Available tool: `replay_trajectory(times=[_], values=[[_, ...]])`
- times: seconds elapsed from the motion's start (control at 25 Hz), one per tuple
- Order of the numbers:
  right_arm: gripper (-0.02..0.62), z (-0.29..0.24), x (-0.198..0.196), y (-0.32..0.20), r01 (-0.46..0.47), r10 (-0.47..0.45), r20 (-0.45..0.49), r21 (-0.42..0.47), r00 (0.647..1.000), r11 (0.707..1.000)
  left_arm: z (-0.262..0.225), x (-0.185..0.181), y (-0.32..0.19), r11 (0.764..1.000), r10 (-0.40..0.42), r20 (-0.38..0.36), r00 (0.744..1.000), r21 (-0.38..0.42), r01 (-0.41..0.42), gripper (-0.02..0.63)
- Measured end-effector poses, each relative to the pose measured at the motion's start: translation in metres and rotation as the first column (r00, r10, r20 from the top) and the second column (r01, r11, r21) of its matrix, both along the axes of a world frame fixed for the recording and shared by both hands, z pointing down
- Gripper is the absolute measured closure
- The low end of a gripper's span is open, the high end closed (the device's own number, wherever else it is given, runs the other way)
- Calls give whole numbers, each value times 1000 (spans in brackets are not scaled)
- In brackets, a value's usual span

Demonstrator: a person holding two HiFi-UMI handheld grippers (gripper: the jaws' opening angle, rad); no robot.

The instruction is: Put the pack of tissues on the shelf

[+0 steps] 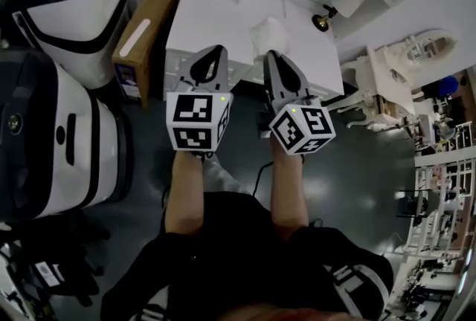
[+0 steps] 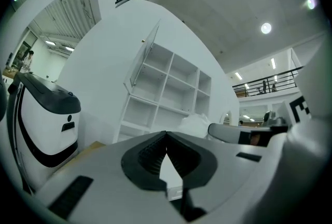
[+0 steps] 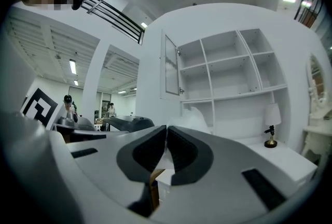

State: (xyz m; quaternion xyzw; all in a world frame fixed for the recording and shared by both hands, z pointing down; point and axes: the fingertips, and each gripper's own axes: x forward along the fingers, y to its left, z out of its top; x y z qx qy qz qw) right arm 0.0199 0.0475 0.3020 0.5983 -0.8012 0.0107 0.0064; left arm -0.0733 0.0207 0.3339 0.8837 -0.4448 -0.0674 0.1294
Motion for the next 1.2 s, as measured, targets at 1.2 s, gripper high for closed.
replay_trajectory(times=[1.2], values=[[572, 99, 76, -186, -44, 51, 30, -216, 998, 975, 100, 62, -178, 981, 34, 118, 992, -196, -10, 595]])
